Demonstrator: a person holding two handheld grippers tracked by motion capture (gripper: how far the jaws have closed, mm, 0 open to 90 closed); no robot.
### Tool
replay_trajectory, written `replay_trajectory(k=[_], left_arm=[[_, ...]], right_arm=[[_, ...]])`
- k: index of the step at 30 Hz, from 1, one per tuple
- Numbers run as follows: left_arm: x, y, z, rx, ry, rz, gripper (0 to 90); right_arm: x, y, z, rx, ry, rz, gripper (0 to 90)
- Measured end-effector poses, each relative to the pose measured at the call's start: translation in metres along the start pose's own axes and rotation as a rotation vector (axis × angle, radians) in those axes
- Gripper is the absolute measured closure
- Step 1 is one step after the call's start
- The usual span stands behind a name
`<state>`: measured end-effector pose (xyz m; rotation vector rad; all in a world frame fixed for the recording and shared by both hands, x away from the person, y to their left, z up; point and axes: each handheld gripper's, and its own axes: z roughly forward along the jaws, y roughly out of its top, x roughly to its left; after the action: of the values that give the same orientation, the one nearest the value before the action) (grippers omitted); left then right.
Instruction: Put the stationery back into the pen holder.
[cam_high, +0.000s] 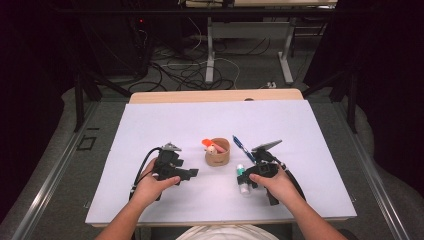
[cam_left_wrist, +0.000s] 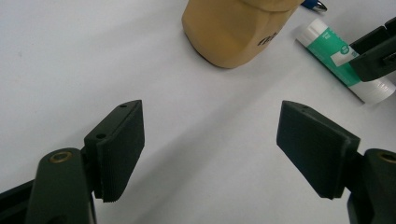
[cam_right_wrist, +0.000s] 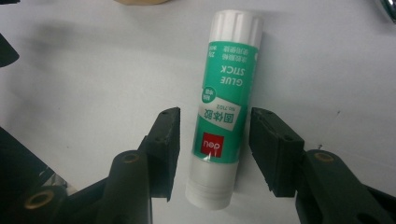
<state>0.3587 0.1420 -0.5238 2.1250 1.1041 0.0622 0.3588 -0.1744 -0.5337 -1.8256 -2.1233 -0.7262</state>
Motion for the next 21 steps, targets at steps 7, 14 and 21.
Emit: replay_trajectory(k=[7, 14, 21], left_arm=[[0.0002, 0.0002, 0.0011, 0.004, -0.001, -0.003, 24.0], [0.001, 0.0006, 0.0013, 0.006, -0.001, -0.003, 24.0], [0.0019, 0.0006, 0.0015, 0.002, 0.0, -0.013, 24.0]], right_arm=[[-0.0033, 0.0019, 0.0024, 0.022, 0.001, 0.03, 58.7], [-0.0039, 0.0026, 0.0022, 0.039, 0.008, 0.077, 63.5], [-0.0054, 0.0025, 0.0031, 0.049, 0.02, 0.095, 65.3]])
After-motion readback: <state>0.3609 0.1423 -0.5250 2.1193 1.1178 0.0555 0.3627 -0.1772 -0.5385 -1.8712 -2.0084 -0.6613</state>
